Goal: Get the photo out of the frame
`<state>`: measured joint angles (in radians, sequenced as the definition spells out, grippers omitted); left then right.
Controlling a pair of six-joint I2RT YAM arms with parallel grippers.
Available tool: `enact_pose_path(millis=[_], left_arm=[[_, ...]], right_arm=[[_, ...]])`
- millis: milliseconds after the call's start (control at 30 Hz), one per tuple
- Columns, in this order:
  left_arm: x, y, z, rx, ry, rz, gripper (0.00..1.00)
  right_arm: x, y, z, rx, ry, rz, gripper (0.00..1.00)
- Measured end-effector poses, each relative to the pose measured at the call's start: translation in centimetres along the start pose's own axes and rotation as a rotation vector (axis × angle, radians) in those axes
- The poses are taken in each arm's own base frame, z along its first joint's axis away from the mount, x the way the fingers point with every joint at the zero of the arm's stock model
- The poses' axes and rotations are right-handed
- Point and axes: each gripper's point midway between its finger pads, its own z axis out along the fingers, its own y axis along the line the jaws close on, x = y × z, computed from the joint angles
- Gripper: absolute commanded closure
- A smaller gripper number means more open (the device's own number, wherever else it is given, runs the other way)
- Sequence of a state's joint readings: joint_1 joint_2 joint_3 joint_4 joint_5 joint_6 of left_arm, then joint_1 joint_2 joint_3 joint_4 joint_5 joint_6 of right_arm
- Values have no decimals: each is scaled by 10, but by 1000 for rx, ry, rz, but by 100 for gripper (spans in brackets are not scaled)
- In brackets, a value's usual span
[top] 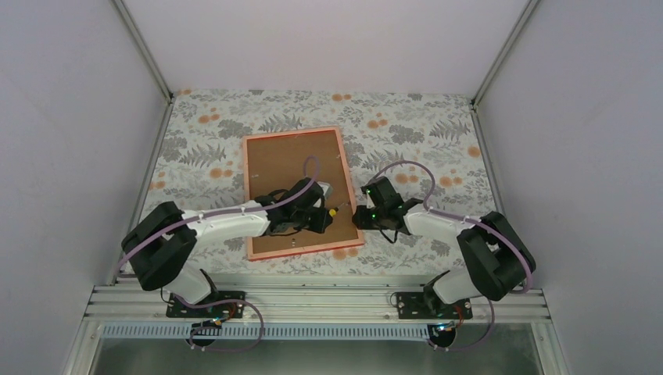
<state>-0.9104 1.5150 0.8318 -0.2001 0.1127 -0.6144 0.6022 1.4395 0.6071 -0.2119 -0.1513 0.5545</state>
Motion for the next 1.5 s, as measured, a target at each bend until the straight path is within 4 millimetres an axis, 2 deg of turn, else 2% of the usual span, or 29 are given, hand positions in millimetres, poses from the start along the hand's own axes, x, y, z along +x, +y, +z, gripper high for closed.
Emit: enact_pose_path(millis=[367,667,1367,1500], left_arm=[[7,-3,19,-5,46,14,98],[5,-5,23,-1,47,18,98],[0,0,32,-44,24,-1,98],[-5,7,32,-77,-13,-37,98]], right_arm=[[-6,3,4,-3,-5,-12,77],[-8,4,7,-10,-12,-13,84],[-10,5,7,-12,-17,-14,85],[-10,5,7,-12,-17,-13,85]])
